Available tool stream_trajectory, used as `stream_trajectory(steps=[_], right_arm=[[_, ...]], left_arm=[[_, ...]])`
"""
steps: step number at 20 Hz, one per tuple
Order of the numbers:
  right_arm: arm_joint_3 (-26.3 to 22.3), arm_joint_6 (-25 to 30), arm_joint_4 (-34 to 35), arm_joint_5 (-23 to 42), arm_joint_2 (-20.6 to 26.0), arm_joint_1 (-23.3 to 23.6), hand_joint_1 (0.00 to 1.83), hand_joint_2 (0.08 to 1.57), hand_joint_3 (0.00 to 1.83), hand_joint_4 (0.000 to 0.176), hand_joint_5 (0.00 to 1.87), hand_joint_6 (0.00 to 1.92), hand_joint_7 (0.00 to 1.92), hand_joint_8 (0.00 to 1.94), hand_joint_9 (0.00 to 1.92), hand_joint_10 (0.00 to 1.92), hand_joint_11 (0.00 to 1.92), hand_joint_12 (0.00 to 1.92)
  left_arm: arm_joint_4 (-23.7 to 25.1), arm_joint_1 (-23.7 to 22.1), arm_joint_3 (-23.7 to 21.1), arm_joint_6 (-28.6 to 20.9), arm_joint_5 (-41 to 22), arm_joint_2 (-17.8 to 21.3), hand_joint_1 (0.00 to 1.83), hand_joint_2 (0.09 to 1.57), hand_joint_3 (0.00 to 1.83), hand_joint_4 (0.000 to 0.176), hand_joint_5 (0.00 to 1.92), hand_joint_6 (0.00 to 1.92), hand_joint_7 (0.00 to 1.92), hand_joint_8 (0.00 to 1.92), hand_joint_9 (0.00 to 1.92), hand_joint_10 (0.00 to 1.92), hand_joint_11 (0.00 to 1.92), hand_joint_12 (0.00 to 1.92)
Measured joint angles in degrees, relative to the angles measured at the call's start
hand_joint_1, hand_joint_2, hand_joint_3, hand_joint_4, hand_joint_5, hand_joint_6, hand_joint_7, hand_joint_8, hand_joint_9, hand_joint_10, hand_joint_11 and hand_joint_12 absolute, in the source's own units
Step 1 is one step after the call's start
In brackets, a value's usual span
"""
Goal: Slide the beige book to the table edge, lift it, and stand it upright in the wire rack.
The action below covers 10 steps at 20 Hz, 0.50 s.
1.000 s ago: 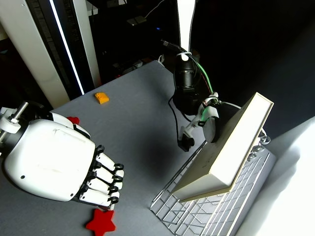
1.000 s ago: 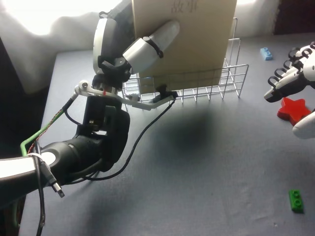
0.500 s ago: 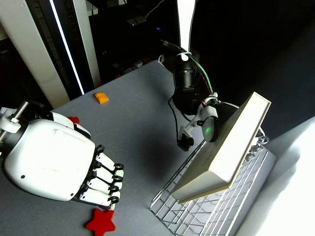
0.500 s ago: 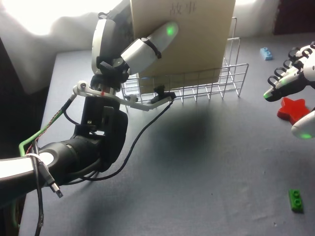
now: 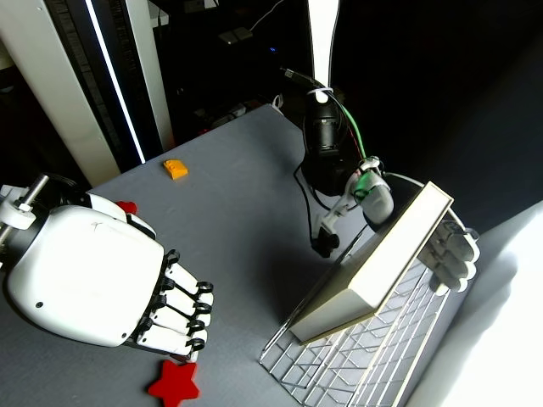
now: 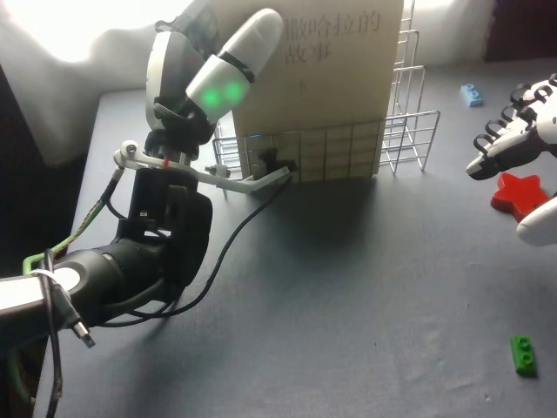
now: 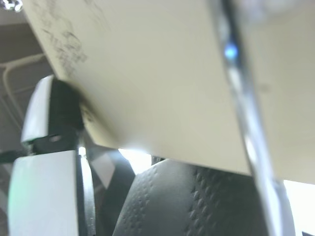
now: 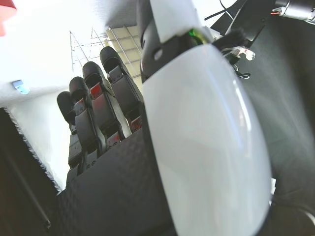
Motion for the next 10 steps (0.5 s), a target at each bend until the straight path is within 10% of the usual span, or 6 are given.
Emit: stream_trajectory(steps=[10], right_arm=[[-0.24, -0.20, 0.20, -0.26, 0.02, 0.00, 0.21, 1.19, 0.00, 0.000, 0.27, 0.00, 0.26, 0.00, 0.25, 0.00, 0.00, 0.64]], left_arm=[[0.17, 0.39, -6.12, -0.15, 0.09, 7.32, 0.51, 0.99, 0.00, 0.000, 0.10, 0.00, 0.03, 0.00, 0.01, 0.00, 0.00, 0.20]])
